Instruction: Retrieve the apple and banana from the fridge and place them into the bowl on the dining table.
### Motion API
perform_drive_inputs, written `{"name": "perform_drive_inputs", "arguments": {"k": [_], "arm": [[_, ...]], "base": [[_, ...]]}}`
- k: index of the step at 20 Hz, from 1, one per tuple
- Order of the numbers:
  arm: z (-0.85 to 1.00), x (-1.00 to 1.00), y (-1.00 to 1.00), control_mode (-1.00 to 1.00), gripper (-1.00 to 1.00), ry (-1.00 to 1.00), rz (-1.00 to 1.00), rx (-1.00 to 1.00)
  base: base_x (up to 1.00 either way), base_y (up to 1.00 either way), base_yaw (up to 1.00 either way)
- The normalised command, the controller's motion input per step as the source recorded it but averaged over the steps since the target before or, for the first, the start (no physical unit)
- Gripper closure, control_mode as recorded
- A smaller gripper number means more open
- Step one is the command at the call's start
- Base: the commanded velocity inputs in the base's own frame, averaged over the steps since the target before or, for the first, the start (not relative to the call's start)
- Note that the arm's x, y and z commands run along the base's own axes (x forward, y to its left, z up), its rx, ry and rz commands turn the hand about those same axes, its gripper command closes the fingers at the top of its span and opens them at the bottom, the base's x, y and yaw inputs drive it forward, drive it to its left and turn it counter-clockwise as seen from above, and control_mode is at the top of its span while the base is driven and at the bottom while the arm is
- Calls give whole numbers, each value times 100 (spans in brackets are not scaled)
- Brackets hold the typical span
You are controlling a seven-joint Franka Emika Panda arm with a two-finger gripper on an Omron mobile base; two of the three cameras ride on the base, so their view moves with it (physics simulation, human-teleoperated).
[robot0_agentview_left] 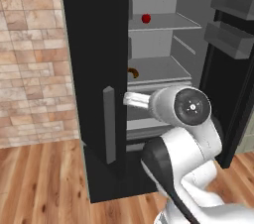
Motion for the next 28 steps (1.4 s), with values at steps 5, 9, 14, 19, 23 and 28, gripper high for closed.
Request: {"name": "perform_drive_inputs", "arguments": {"k": [5,9,14,19,23,28], "arm": [[-7,-1,-97,-100,100,5,0,44],[-49,1,-78,-100,100,0,6,48],[-54,19,-21,-100,100,2,4,43],[-28,16,12,-100,100,13,0,38],[-38,21,9,-100,100,9,0,36],[-32,28,4,-100,100,0,0,15]], "base": [[0,0,0],[0,0,0],[0,0,0],[0,0,0],[0,0,0],[0,0,0]]}}
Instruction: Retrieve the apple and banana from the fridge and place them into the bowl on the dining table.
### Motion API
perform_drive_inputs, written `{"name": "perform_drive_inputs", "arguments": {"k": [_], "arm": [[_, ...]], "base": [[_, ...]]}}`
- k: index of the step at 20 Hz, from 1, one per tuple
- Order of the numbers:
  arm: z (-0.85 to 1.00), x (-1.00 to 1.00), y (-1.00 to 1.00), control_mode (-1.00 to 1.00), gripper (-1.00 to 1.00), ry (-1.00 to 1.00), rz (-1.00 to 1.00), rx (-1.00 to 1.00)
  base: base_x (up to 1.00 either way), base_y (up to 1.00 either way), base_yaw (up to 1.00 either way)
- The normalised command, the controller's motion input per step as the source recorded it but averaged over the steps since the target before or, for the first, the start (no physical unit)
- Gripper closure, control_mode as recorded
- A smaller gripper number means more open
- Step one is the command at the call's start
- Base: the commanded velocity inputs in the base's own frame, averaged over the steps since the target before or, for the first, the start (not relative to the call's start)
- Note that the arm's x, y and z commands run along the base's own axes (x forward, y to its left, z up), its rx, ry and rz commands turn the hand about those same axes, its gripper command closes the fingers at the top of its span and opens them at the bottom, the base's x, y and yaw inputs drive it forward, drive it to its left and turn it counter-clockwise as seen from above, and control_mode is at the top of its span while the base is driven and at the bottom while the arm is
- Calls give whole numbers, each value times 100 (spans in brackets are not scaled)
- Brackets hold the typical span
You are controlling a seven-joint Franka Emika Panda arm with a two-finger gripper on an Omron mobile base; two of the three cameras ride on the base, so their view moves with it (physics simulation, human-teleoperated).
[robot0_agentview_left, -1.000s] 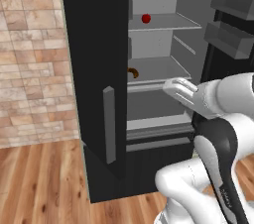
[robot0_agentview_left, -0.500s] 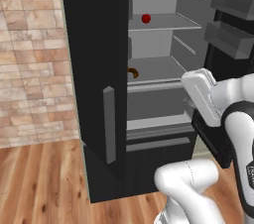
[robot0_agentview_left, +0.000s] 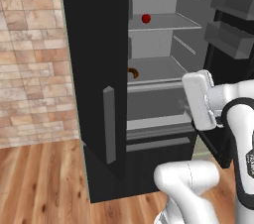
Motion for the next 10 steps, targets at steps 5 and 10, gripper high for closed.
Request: {"name": "perform_drive_inputs", "arguments": {"k": [5,10], "arm": [[-37,52,23,-100,-100,0,0,2],[-13,51,6,-100,-100,0,0,0]], "base": [[0,0,0],[0,0,0]]}}
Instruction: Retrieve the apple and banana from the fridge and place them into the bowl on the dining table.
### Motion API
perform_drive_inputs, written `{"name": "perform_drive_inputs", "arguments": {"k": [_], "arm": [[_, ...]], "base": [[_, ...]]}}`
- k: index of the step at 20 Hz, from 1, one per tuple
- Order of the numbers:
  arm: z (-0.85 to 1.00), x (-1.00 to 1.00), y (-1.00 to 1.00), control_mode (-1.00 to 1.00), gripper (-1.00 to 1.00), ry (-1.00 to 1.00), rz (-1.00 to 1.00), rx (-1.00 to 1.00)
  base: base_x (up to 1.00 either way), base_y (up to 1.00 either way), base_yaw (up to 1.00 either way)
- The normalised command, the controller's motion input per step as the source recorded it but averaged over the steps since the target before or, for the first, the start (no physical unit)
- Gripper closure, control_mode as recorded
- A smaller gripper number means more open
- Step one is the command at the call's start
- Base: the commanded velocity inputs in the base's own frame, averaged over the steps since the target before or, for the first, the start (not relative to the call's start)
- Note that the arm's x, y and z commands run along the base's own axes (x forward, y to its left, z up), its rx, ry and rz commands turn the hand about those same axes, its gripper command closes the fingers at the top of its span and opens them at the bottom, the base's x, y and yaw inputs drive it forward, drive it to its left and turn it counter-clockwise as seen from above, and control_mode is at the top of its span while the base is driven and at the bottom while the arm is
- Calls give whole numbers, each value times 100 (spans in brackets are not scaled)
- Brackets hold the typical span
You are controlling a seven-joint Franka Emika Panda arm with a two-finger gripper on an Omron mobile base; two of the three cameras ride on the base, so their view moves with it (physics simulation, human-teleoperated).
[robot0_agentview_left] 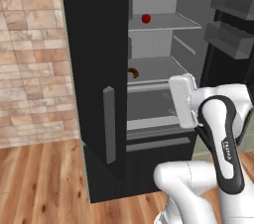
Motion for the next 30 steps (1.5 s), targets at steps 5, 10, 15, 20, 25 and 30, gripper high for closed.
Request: {"name": "perform_drive_inputs", "arguments": {"k": [5,10,15,20,25,30], "arm": [[-16,43,0,-100,-100,-4,1,3],[-36,56,19,-100,-100,-4,6,0],[-24,43,33,-100,-100,-7,7,0],[0,18,16,-100,-100,-4,5,0],[0,27,27,-100,-100,-1,4,0],[-3,52,45,-100,-100,0,5,0]], "base": [[0,0,0],[0,0,0],[0,0,0],[0,0,0],[0,0,0],[0,0,0]]}}
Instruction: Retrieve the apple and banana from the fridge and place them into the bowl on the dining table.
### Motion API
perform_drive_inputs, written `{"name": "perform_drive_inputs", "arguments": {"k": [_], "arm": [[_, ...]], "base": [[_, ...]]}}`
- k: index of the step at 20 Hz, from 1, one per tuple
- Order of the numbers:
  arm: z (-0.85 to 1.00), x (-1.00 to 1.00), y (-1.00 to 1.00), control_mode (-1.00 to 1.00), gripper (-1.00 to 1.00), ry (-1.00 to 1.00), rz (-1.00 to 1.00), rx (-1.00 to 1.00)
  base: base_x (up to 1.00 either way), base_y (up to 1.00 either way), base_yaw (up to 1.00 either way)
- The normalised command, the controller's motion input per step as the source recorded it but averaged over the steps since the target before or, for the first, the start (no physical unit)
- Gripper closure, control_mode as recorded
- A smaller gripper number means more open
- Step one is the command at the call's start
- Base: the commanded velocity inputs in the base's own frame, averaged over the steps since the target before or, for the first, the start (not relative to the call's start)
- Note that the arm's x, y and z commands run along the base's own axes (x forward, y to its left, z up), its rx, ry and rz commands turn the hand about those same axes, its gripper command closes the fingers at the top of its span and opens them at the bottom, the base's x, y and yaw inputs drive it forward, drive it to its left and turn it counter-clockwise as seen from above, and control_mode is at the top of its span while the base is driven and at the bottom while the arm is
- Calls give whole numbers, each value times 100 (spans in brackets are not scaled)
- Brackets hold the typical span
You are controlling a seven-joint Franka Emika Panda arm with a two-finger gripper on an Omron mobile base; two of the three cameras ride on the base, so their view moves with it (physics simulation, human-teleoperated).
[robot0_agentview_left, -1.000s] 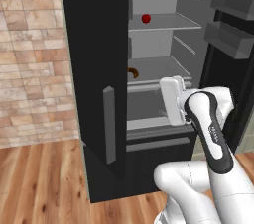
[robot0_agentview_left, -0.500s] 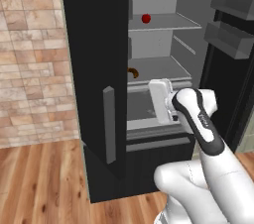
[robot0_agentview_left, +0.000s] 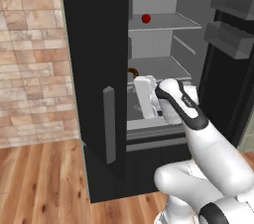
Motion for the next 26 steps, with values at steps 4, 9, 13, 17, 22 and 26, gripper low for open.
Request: {"name": "perform_drive_inputs", "arguments": {"k": [4,9,13,17,22,26], "arm": [[-14,61,32,-100,-100,0,5,0],[-18,54,16,-100,-100,0,3,0],[-8,4,37,-100,-100,0,2,0],[-3,-46,68,-100,-100,-3,7,0],[0,-91,88,-100,-100,-8,10,0],[0,-89,95,-100,-100,-10,11,0]], "base": [[0,0,0],[0,0,0],[0,0,0],[0,0,0],[0,0,0],[0,0,0]]}}
